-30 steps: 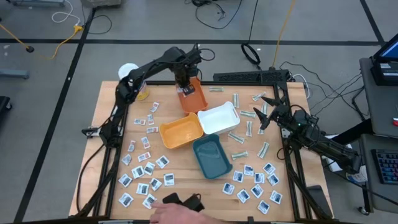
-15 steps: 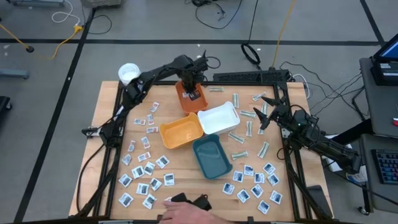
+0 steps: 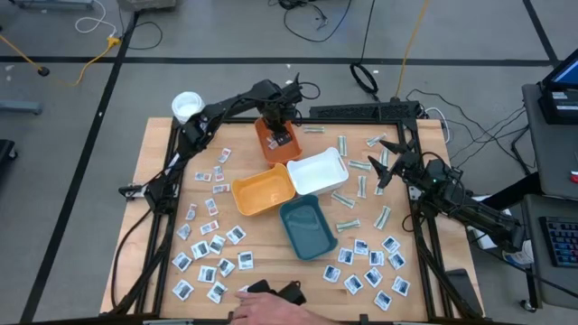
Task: Pick & Place First Aid Supplies
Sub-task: Put the orange ointment pack into the orange bin
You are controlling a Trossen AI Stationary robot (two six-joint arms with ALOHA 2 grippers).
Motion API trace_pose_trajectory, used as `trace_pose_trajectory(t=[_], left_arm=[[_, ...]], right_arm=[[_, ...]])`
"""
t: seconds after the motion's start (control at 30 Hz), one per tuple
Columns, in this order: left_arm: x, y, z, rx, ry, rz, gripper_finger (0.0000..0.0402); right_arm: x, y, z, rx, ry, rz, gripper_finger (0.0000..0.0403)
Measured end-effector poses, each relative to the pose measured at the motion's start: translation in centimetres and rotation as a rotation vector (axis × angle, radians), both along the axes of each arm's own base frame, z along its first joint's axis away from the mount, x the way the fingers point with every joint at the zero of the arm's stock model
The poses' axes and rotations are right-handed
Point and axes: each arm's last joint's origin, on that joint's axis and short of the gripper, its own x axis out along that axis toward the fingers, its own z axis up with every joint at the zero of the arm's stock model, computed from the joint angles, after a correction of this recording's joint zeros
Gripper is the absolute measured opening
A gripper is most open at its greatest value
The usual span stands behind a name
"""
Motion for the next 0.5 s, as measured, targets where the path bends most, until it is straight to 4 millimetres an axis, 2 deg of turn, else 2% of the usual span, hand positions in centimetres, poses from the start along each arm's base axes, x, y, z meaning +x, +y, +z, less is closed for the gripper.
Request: trace_pose_trajectory(t=[0.23,0.5], left_arm=[[-0.9,0.2,1.7,0.01,-0.022,0.067,0.0265],[-1.8,0.4,3.5,0.017,-0.049,0.142,0.0282]], right_arm=[[0.0,0.0,0.0,0.0,0.0,0.0,0.0322],[0.0,0.0,0.0,0.0,0.0,0.0,0.0322]])
